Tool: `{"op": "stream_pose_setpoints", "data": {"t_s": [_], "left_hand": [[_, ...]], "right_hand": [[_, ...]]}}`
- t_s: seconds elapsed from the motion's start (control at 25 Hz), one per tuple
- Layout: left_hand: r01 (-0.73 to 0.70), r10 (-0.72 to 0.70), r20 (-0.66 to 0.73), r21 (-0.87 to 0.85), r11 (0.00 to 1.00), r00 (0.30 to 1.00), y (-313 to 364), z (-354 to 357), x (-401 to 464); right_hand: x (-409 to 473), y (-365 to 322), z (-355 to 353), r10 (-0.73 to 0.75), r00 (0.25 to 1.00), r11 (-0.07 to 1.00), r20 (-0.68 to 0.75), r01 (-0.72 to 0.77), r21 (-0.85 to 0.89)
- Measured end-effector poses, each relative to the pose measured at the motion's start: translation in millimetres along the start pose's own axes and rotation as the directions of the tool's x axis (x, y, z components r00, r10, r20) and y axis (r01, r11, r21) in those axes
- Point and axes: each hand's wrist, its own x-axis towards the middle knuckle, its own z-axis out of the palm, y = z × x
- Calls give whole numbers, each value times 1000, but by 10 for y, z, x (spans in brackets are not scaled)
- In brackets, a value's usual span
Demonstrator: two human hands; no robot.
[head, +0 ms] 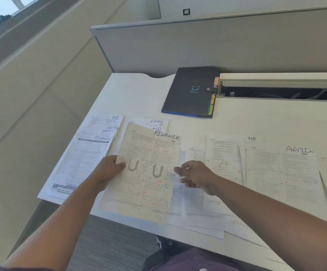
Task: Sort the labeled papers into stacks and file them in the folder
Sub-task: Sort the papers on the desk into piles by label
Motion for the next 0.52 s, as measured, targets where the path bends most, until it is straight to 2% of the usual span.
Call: {"op": "stream_pose_setpoints", "data": {"t_s": [0.12, 0.2, 0.28, 0.52], "left_hand": [[30, -29, 33, -29, 999, 999, -111, -205, 201], [41, -39, 62, -34, 999, 997, -193, -321, 368], [25, -26, 63, 22, 999, 998, -274, -398, 525], [-123, 135, -40, 225, 966, 990, -473, -442, 961]], "right_hand": [[157, -103, 344, 18, 999, 992, -41, -12, 128], [284, -176, 546, 24, 994, 994, -106, -13, 108], [419, -230, 740, 17, 985, 998, -173, -5, 70], [716, -304, 1159, 17, 940, 999, -340, -4, 37]]}}
